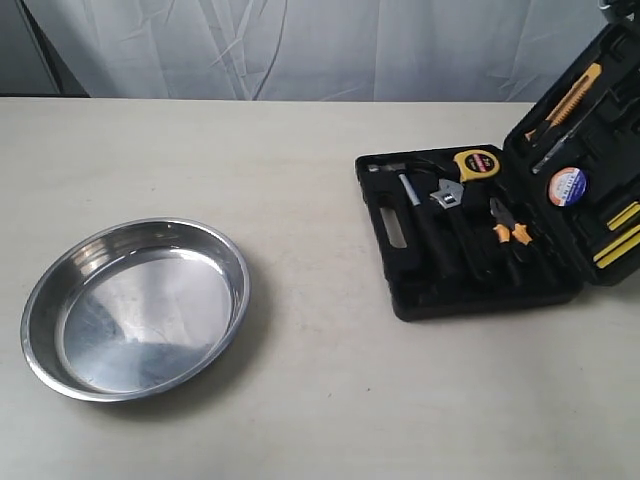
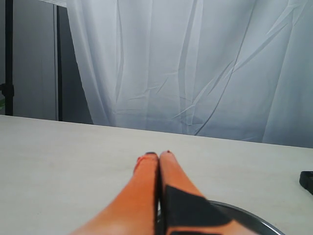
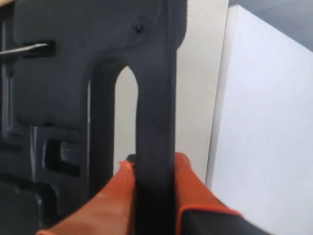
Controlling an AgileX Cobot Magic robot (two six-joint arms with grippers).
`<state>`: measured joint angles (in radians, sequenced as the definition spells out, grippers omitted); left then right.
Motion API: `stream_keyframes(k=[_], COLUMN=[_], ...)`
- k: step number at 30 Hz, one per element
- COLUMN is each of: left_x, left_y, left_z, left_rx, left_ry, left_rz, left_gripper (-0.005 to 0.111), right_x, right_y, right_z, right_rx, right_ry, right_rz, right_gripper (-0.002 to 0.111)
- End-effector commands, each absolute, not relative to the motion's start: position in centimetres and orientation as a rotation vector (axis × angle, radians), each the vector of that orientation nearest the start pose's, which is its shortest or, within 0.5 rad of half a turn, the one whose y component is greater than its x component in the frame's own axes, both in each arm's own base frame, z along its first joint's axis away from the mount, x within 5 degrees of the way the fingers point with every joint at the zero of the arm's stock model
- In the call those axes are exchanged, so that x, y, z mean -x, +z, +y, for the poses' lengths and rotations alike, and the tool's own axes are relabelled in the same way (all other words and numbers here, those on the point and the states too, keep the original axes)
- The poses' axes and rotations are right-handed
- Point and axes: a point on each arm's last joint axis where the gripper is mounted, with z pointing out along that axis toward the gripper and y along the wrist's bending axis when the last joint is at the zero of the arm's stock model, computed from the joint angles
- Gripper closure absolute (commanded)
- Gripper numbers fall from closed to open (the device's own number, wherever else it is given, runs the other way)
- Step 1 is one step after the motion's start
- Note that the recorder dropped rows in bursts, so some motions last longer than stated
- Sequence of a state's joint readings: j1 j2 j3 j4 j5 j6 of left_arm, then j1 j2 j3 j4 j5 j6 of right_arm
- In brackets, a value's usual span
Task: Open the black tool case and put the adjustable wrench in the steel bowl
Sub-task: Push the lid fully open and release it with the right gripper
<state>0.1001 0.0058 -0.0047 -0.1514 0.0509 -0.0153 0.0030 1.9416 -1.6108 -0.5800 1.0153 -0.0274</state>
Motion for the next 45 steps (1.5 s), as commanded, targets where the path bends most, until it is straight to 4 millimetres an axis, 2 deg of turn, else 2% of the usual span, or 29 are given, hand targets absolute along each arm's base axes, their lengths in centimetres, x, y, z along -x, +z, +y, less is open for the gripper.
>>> stream_keyframes(k=[1, 9, 18, 22, 41, 43, 45], left_x=[-5.6, -5.6, -5.6, -5.6, -5.6, -5.6, -5.6], left_y=[20.9, 20.9, 20.9, 20.9, 20.9, 20.9, 20.9], left_z=[0.5, 0.5, 0.5, 0.5, 0.5, 0.5, 0.5], left_rx=[0.193, 0.193, 0.193, 0.193, 0.194, 0.194, 0.194], left_ry=[-0.062, -0.062, -0.062, -0.062, -0.062, -0.062, -0.062], left_rz=[1.521, 1.521, 1.521, 1.521, 1.521, 1.521, 1.521], left_gripper=[0.107, 0.107, 0.107, 0.107, 0.107, 0.107, 0.107], right_x=[-41.9, -42.2, -42.3, -42.3, -42.5, -42.5, -42.5], right_y=[23.7, 23.4, 23.9, 24.1, 24.1, 24.1, 24.1], right_z=[-3.3, -3.3, -4.0, -4.3, -4.2, -4.2, -4.2], right_rx=[0.29, 0.3, 0.312, 0.265, 0.262, 0.263, 0.265], right_ry=[-0.658, -0.653, -0.795, -0.835, -0.815, -0.814, -0.811], right_rz=[2.791, 2.776, 2.733, 2.713, 2.701, 2.699, 2.694], right_gripper=[0.109, 0.109, 0.109, 0.109, 0.109, 0.103, 0.093])
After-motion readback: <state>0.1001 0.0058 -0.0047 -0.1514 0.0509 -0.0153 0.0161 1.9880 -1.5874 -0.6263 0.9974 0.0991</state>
